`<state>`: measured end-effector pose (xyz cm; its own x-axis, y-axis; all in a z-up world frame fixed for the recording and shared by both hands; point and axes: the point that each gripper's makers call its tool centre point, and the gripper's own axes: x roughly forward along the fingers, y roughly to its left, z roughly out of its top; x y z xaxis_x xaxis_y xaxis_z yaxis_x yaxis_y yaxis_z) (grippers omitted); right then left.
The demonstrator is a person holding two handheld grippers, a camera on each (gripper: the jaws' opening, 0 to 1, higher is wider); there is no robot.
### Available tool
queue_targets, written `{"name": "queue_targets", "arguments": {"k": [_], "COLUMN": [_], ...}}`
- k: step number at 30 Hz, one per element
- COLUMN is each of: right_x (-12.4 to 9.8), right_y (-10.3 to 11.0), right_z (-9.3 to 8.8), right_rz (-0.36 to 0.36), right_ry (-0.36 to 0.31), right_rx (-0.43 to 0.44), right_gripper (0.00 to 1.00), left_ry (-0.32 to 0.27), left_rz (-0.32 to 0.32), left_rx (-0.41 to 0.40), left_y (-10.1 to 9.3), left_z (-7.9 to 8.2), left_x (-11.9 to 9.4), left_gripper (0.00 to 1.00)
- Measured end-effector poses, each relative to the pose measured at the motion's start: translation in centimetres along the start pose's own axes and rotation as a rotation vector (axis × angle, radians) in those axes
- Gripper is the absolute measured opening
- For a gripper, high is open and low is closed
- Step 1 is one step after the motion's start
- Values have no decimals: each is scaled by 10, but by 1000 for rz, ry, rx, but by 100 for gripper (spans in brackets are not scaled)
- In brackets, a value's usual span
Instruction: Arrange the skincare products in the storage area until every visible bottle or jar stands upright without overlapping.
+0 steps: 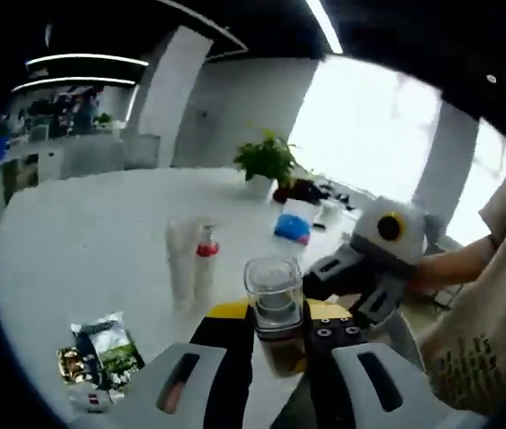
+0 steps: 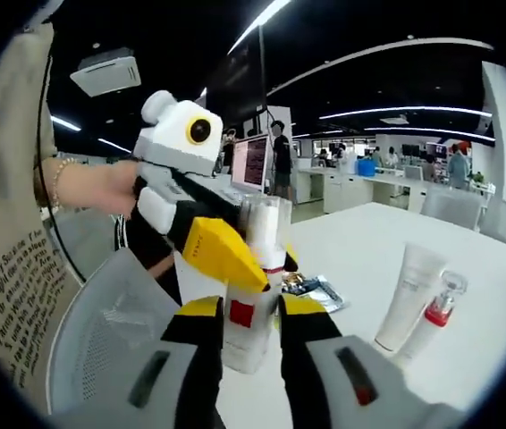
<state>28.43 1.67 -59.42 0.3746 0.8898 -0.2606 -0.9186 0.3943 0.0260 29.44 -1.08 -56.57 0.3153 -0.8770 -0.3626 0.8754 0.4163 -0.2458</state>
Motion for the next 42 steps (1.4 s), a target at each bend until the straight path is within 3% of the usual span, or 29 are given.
{"name": "queue_targets", "arguments": {"k": [3,6,9,20,25,32,39,42], "right_x": [-7,-13,-15,-22,-22,-16,-4,1], "right_y": [1,-2,-2,-16,-32,-48,-61,-64], "right_z": [1,0,-4,-12,-26,-53,-93,-109], "right_rz": [80,113,138,55,-50,-113,-149,-151], "right_ry": [-23,-18,10,14,48,93,181,190], "right_rx": [67,69,42,43,40,47,28,51], "right_gripper": [23,23,23,22,22,21,21,22], "left_ry": [63,89,77,69,85,135,225,253], "left_rz": [-80,-157,-210,-307,-302,-284,-234,-217], "left_rx": [109,202,206,292,320,328,347,351], "left_y": [-8,-14,-19,-21,-15,-2,18,24], "left_z": [1,5,11,15,9,-9,-45,-60], "left_x": [5,10,15,31,46,64,86,94], "left_gripper": [17,17,17,17,17,17,17,17]}}
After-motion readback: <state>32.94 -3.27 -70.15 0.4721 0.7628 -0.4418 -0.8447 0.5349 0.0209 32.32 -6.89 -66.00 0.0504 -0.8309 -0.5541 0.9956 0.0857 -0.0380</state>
